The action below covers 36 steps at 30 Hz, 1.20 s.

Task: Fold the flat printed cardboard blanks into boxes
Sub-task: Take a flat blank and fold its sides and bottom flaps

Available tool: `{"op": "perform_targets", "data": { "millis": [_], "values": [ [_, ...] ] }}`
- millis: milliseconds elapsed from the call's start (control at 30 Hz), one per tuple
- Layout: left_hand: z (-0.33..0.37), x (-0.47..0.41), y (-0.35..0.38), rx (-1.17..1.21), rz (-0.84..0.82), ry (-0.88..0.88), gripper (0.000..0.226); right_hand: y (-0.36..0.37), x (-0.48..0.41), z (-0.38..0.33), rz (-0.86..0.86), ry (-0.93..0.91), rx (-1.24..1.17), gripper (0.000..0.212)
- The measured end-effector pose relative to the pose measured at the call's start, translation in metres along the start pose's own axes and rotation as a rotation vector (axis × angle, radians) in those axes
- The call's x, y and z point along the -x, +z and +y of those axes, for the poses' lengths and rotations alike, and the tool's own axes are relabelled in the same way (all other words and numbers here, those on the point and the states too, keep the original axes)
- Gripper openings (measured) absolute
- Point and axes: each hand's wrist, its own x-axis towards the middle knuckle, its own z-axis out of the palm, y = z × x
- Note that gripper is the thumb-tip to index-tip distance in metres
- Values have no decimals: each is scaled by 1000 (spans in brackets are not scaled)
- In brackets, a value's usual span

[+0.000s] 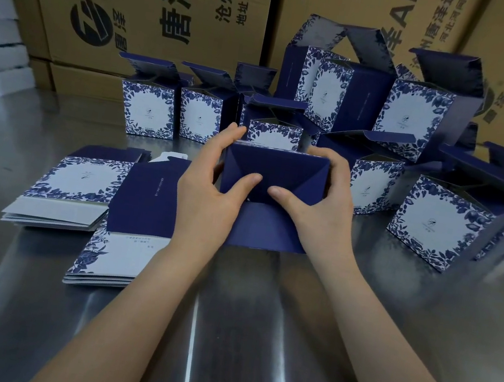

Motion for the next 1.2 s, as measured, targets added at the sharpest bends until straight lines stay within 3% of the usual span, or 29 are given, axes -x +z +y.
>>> {"op": "perform_targets", "data": {
  "millis": [500,700,933,1200],
  "values": [
    [-2,-2,-2,-14,-71,0,67,-1,-1,0,-85,27,-74,65],
    [-8,-2,-2,-54,-144,5,78,0,-1,0,-85,73,-175,46],
    [-5,-1,-1,-61,-70,23,60,1,0,-4,-7,52,-153,39],
    [-4,-1,-3,-48,-110,3,64,-2,0,-4,-67,72,-181,43]
  ]
}}
